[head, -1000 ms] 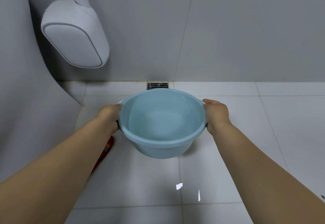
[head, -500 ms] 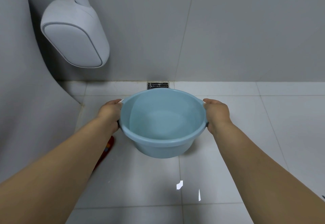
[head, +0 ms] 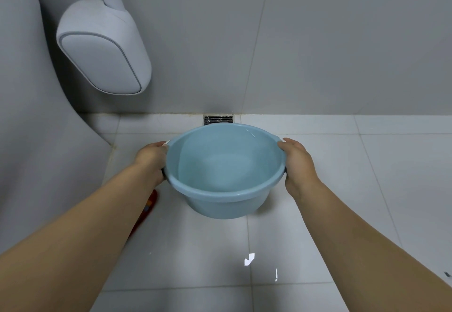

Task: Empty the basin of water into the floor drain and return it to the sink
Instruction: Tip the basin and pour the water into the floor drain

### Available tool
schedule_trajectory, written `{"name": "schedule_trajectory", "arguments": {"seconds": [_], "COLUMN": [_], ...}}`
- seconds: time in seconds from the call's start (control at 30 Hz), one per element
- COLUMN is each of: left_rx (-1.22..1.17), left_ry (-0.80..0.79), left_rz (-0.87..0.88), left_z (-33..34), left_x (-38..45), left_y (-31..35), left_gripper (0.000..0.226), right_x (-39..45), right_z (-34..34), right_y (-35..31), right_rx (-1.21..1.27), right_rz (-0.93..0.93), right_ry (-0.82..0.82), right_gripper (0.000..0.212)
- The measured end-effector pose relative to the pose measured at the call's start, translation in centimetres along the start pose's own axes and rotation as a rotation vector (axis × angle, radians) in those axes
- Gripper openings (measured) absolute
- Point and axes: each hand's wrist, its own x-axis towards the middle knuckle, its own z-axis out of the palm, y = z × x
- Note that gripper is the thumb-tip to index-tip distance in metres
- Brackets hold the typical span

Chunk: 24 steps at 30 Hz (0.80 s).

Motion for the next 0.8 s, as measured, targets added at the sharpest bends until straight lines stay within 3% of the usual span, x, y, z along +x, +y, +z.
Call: {"name": "schedule_trajectory", "arguments": {"seconds": [0.13, 0.43, 0.67, 0.8], "left_rx": [0.010, 0.029, -0.231, -0.294], "left_ry": [-0.010, -0.091, -0.259, -0.274], "left_rz": [0.009, 0.107, 0.067, 0.082], "left_z": [-0.1, -0.4, -0.8, -0.9], "left_x": [0.1, -1.2, -2.4, -2.5], "left_y": [0.3, -0.3, -1.6, -2.5], "left_gripper": [0.031, 0.030, 0.040, 0.043], "right_x": [-0.4, -0.6, -0.3, -0.4], "right_z": [0.0, 0.4, 1.0, 1.3], "right_y": [0.0, -0.4, -0.9, -1.1], "right_rx": [0.107, 0.243, 0.229, 0.236], "right_rz": [0.063, 0.136, 0.130, 0.128], "right_ry": [-0.028, 0.041, 0.060, 0.064], "right_gripper": [0.053, 0.054, 0.054, 0.053]}}
